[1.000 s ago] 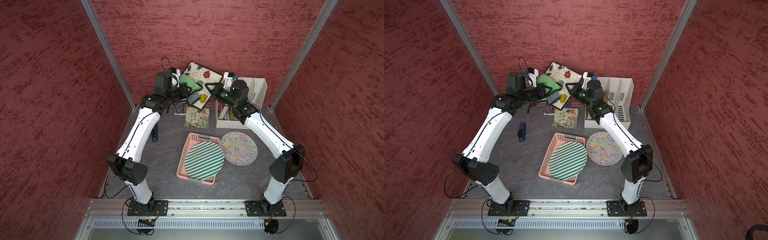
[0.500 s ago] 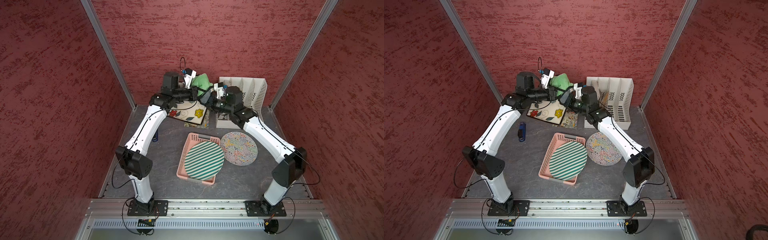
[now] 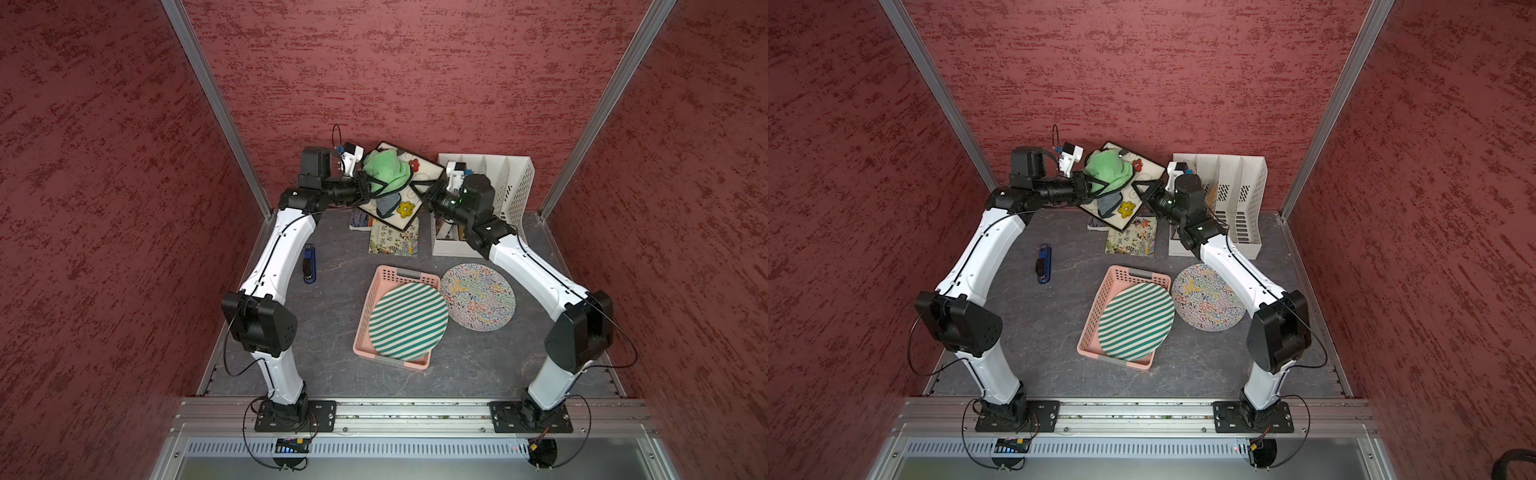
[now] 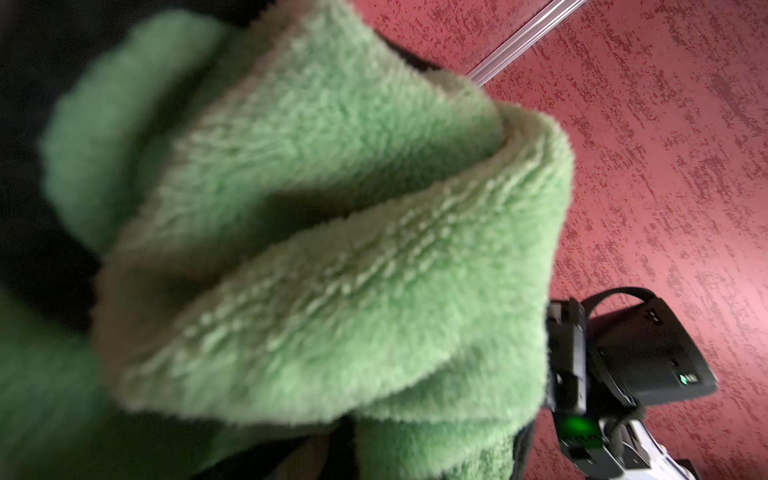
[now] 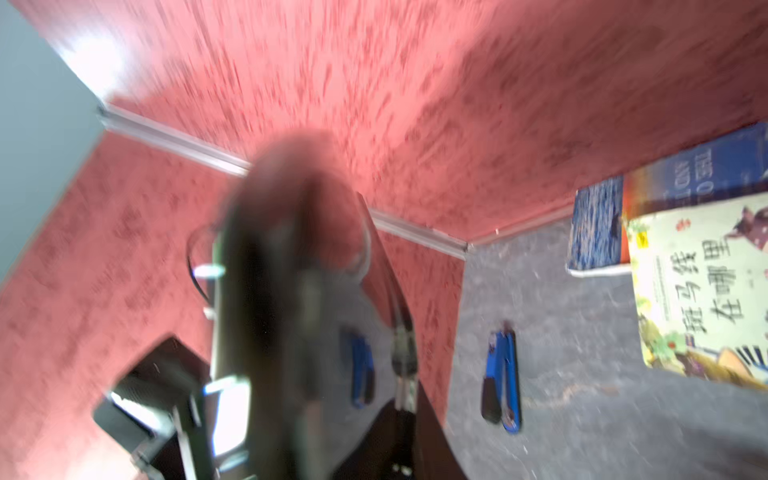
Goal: Wipe the wet plate dry
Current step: Wipe the plate with towel.
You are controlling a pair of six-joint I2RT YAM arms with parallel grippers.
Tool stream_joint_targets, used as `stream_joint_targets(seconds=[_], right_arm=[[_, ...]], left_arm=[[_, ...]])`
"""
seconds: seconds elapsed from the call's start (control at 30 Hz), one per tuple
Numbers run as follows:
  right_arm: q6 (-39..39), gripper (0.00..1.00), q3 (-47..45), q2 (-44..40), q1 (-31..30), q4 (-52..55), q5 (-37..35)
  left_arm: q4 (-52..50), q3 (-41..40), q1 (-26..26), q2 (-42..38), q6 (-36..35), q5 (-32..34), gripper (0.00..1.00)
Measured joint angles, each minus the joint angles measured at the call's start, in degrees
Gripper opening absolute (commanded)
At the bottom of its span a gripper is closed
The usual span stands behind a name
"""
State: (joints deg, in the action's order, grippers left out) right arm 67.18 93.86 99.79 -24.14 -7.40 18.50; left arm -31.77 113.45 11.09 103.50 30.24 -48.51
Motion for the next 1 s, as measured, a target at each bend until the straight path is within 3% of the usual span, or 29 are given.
stream_joint_targets(seconds=[0.1,0.2,0.33,0.43,0.6,0.73,0.9,1.0], right_arm=[[2.8,0.00,0.1,0.0,4.4,-4.0,-0.9],[7.1,0.00,0.3,0.0,7.9,-9.1,-2.6],[11.6,0.00,0.9,0.0,9.0,-16.2,-3.0],[15.5,0.00,2.8,0.5,8.4,-20.6,-1.6],[20.6,0.00,10.8,4.2,7.5,-27.6,3.4],[21.0,0.00,11.3,3.9,6.4,-29.1,7.1],[24.0,0.00,11.3,4.5,4.1,-31.6,9.5],[25.9,0.00,17.0,7.9,3.0,-34.4,12.0]], left_arm=[[10.4,-5.9,-1.7,-2.7,9.6,-3.2,0.00],[28.8,-12.3,-4.1,-4.6,27.1,-5.0,0.00],[53.2,-11.9,-4.6,-0.4,48.3,-3.9,0.00],[64.7,-8.0,-4.3,3.7,59.1,-2.8,0.00],[73.8,-2.0,-3.4,7.8,69.0,-0.7,0.00],[78.1,6.1,-2.3,11.1,74.8,1.0,0.00],[80.7,16.7,-1.4,14.2,79.3,2.8,0.00],[82.5,18.7,-0.3,14.4,81.0,5.4,0.00]])
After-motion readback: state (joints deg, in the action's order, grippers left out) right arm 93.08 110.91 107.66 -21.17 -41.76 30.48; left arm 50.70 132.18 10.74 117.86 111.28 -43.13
